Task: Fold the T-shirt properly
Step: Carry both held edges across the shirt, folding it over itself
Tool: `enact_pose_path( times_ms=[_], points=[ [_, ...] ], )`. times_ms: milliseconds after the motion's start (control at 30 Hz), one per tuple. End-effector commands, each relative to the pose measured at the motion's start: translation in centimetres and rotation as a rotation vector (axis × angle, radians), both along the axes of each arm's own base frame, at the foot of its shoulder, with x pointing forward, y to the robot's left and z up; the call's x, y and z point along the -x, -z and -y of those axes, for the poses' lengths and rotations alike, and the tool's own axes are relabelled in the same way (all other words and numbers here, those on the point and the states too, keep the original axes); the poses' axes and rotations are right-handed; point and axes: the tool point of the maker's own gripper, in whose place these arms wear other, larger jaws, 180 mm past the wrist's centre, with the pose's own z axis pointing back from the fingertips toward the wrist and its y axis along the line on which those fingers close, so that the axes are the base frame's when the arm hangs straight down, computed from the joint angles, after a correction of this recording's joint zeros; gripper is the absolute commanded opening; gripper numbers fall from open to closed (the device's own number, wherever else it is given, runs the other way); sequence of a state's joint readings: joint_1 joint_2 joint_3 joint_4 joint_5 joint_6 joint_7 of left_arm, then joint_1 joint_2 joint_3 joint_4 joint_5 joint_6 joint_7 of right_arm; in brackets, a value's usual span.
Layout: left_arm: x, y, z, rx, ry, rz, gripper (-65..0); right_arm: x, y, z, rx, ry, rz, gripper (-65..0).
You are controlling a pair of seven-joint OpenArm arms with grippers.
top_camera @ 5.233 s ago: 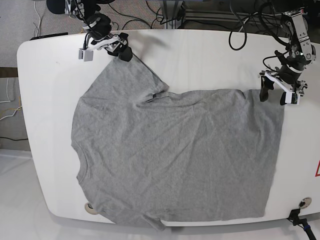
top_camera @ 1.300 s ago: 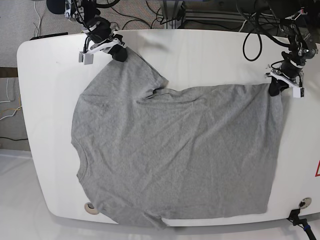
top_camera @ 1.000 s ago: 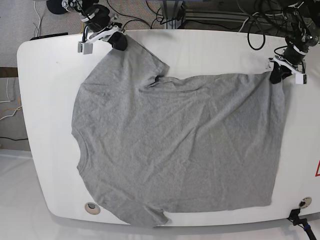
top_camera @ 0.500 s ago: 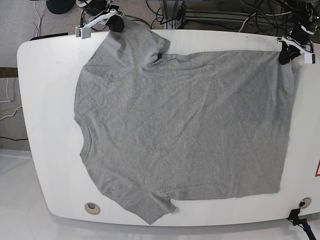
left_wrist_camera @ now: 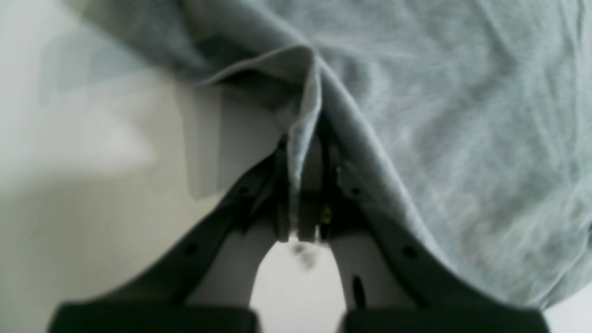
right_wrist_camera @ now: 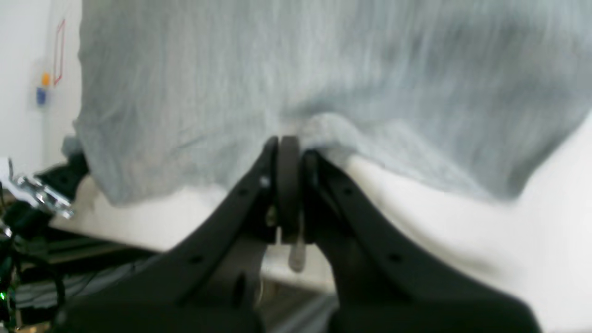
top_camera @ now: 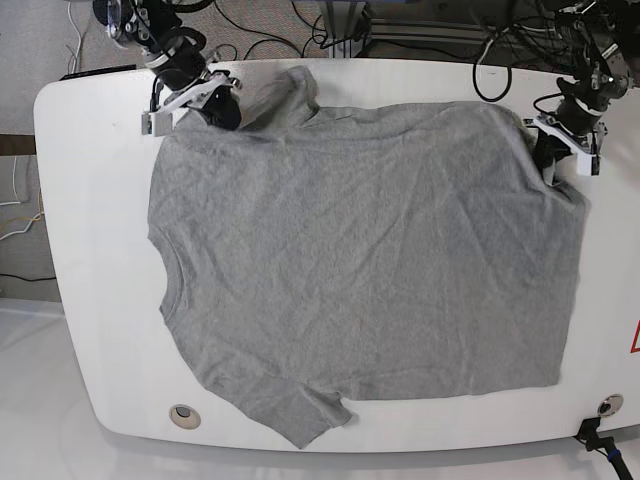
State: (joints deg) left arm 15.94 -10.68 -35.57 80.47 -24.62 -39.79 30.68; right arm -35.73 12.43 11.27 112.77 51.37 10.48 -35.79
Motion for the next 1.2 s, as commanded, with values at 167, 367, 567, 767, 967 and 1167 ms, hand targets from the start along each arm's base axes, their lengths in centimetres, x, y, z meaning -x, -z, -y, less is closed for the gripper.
enact_pose_path(
  times_ms=[167,367,567,767,967,1167],
  points=[
    [-3.3,-2.8,-0.5,-0.005,-0.014,0.109,-65.0,-4.4,-3.3,0.0,-0.011,0.000,0.155,-65.0],
    [-5.9,-7.3,-1.7,-0.094,-0.005,0.160,-65.0,-7.5,-5.6,0.0,-0.011,-0.003,0.250,-65.0],
    [-9.1,-11.4,-1.2,-0.149,0.029,0.230,-65.0,-10.2,-7.5,-0.5,0.005,-0.055,0.297,-65.0],
    [-11.7,-13.8,-1.2,-0.145,0.022,0.296,-65.0,-13.3,-7.4,0.4,0.000,-0.035,0.307,-65.0],
    [-13.3,-12.8,-2.1,-0.131,-0.004,0.264,-65.0,-16.7,-6.2,1.8,-0.017,0.005,0.283,-65.0],
    [-14.2,-11.2,-2.4,-0.092,-0.027,0.259,-65.0,-19.5,-5.6,2.7,-0.037,0.034,0.267,-65.0]
  ],
)
